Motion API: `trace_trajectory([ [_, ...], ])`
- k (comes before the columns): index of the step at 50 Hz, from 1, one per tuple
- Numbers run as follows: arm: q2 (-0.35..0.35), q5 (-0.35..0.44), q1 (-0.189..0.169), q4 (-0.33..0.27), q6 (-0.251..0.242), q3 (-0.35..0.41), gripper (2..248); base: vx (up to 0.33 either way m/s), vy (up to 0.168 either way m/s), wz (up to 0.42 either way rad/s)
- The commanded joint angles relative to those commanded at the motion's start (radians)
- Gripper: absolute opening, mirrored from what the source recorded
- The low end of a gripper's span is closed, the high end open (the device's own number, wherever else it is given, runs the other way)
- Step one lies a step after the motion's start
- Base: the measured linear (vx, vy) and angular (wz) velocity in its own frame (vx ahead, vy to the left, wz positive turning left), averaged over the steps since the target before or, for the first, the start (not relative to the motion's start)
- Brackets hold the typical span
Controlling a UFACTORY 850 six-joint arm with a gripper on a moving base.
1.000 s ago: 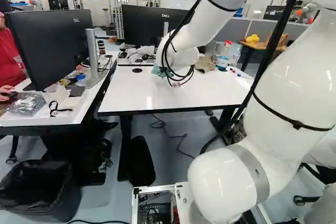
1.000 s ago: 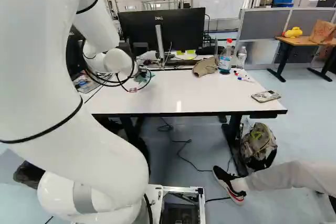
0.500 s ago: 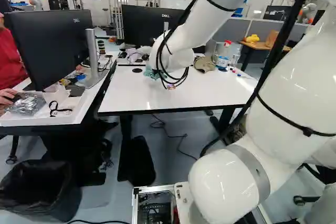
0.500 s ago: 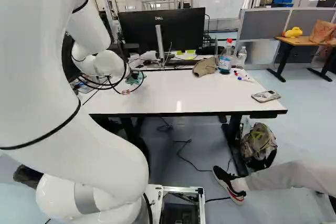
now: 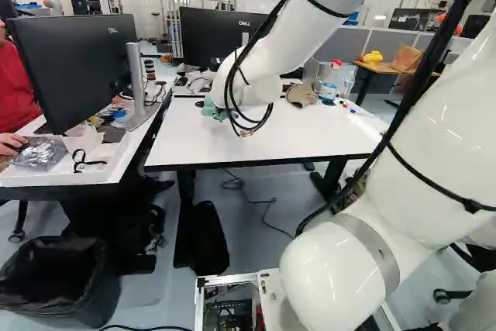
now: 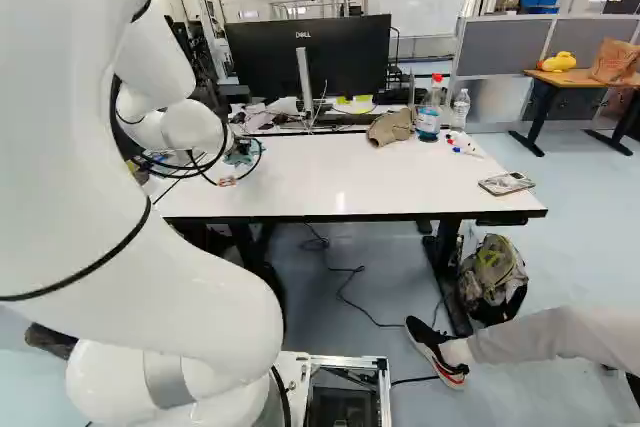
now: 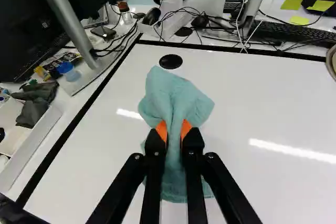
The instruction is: Clean the table with the green towel
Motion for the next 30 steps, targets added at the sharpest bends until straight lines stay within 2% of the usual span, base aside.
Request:
trace_trajectory([
  [28,-0.001,0.0,0.001,0.0,0.0,-0.001,53,0.0,0.0,0.0],
  [29,-0.001,0.0,0.001,0.0,0.0,-0.001,83,0.0,0.0,0.0],
  [30,-0.001,0.0,0.001,0.0,0.0,-0.001,83,0.0,0.0,0.0],
])
